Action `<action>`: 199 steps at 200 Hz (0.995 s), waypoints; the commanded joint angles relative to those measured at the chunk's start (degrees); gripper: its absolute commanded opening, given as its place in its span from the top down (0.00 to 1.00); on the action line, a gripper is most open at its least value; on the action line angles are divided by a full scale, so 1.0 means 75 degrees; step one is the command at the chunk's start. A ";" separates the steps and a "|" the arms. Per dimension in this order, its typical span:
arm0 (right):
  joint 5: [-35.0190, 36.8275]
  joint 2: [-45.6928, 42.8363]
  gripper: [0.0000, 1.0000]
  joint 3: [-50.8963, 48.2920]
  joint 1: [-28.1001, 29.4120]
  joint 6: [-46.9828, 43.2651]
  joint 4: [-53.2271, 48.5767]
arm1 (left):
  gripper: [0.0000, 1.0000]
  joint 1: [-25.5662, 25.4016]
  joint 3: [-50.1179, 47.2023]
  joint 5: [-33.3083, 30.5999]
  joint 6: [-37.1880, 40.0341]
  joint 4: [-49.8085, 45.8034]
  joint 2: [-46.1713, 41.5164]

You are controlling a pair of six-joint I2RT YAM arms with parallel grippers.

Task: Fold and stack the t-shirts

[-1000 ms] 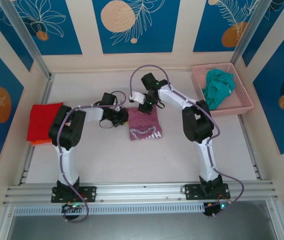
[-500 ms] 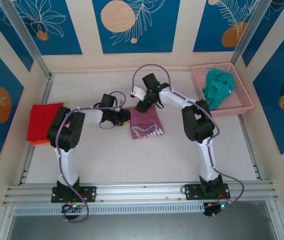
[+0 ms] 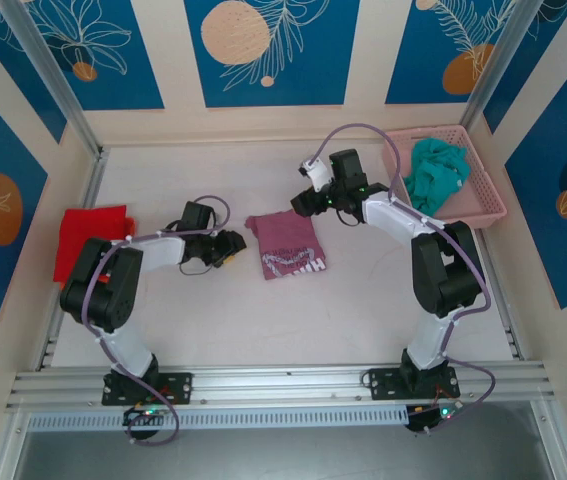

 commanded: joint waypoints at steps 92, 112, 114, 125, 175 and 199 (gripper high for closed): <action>-0.0796 0.1768 0.72 0.0931 0.0026 0.2889 -0.0734 | 0.83 -0.1169 0.4440 -0.1885 0.0728 -0.3002 0.2346; -0.0846 0.2036 0.74 0.1110 0.0015 0.3053 -0.0780 | 0.89 -0.1163 0.4820 -0.2212 0.0846 -0.3360 0.2791; -0.0842 0.2056 0.74 0.1119 0.0014 0.3071 -0.0780 | 0.89 -0.1159 0.4840 -0.2261 0.0857 -0.3407 0.2825; -0.0817 0.2145 0.75 0.1158 0.0004 0.3146 -0.0804 | 0.92 -0.1135 0.4865 -0.2505 0.0875 -0.3574 0.2929; -0.0874 0.2023 0.73 0.1050 -0.0026 0.3132 -0.0780 | 0.69 -0.1063 0.4341 -0.2270 0.1029 -0.2995 0.2520; -0.0846 0.1756 0.66 0.0878 -0.0030 0.3148 -0.0632 | 0.57 -0.1061 0.4297 -0.2284 0.1139 -0.2860 0.2041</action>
